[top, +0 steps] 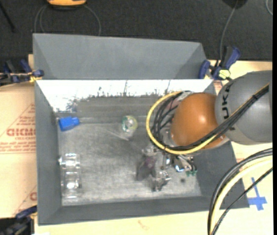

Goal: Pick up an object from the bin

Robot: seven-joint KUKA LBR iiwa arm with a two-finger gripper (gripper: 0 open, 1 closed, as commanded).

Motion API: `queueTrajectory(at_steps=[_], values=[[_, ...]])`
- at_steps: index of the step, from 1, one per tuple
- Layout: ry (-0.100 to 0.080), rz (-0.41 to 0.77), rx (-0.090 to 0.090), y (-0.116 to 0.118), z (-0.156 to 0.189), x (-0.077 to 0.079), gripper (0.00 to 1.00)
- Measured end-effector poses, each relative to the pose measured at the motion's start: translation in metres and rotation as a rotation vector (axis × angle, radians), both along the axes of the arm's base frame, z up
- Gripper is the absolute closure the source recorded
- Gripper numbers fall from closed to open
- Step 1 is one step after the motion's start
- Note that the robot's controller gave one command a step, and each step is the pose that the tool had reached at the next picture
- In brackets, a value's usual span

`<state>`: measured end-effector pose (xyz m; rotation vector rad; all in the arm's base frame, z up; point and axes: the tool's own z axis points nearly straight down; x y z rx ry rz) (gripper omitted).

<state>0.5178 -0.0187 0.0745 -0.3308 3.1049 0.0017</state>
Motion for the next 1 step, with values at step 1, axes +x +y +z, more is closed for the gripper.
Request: queueTrajectory(at_steps=[1], values=[[0.004, -0.004, -0.001, 0.0005, 0.001, 0.0002, 1.0]])
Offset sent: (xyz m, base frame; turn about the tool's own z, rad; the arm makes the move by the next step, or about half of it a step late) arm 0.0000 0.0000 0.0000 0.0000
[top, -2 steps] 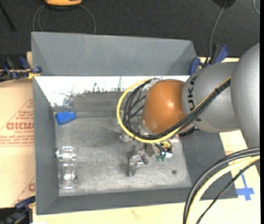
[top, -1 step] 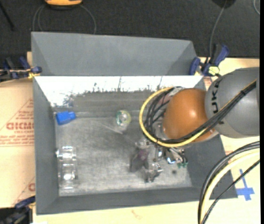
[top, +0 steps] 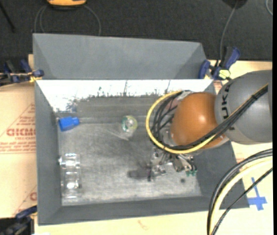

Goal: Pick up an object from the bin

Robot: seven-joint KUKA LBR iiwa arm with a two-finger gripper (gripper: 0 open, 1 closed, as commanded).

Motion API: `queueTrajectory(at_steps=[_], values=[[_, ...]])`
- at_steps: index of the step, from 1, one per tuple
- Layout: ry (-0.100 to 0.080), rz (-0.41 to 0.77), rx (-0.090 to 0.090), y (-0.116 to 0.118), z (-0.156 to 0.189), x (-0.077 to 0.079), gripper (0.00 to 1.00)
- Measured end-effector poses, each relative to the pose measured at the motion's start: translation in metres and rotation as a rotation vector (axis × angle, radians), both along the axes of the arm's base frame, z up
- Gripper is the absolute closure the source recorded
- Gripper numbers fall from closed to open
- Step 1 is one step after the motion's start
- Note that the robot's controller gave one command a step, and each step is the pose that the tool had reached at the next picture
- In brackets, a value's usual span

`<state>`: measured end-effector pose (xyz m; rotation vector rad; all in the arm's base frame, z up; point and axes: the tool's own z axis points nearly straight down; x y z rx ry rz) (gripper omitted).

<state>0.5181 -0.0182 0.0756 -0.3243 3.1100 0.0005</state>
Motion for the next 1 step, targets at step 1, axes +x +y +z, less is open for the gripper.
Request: queueTrajectory(at_steps=[1], values=[[0.002, 0.144, -0.005, -0.0215, 0.1713, -0.0008, 1.0]])
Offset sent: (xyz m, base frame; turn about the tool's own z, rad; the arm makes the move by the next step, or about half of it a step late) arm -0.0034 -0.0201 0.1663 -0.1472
